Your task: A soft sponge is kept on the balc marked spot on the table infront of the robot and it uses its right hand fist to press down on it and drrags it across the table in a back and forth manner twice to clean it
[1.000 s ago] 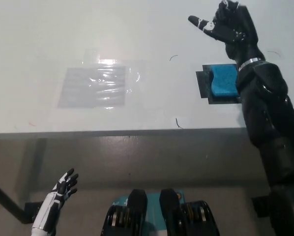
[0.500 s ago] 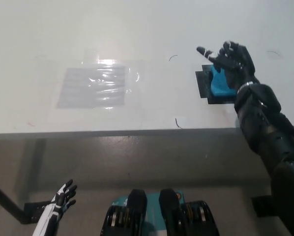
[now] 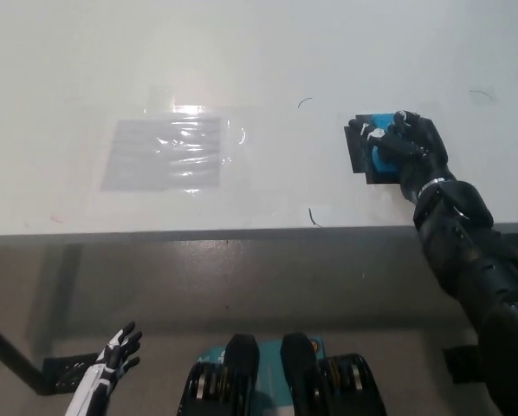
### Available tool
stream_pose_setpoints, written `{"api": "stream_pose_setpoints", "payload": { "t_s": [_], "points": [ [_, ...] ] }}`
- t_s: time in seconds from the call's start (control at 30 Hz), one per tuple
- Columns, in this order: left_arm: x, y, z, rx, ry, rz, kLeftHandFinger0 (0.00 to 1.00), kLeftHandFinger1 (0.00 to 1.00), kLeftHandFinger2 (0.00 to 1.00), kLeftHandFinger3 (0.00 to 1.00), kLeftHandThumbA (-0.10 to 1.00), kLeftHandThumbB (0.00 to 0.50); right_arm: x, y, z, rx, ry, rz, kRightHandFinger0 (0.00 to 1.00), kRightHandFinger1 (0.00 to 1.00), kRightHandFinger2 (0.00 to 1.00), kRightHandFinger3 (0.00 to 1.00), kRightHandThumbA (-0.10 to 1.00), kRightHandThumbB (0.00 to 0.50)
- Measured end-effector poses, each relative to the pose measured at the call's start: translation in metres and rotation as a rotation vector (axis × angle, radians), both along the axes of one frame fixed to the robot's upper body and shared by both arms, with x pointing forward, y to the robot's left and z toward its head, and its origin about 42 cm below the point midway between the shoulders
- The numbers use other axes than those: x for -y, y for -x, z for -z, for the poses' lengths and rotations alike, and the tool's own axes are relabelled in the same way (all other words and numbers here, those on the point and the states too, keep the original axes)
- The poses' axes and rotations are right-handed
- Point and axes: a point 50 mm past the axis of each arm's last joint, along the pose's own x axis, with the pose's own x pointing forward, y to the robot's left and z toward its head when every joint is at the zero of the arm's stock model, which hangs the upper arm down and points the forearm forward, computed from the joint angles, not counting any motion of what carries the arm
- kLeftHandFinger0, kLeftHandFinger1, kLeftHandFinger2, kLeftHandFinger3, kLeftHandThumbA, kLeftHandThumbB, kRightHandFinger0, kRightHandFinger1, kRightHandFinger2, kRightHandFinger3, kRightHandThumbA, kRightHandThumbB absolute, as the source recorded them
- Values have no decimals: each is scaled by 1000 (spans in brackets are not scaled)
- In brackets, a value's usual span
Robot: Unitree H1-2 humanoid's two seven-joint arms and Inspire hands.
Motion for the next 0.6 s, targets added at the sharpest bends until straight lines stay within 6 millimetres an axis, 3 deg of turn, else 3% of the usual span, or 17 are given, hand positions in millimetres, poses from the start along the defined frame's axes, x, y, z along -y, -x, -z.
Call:
{"api": "stream_pose_setpoints", "payload": {
  "t_s": [0.07,0.43,0.53,0.6],
  "points": [
    [0,0,0,1,0,1,1000,1000,1000,1000,1000,500,-1,1,3,-6,4,-3,0,0,0,0,1000,274],
    [1,-7,-4,15,0,8,1000,1000,1000,1000,1000,500,-5,3,5,-11,27,-19,0,0,0,0,1000,315],
    [1,-7,-4,16,0,9,1000,1000,1000,1000,1000,500,-17,3,4,-12,28,-36,0,0,0,0,1000,306],
    [1,-8,-5,19,0,10,1000,1000,1000,1000,1000,500,-28,3,4,-14,29,-52,0,0,0,0,1000,328]
  ]
}}
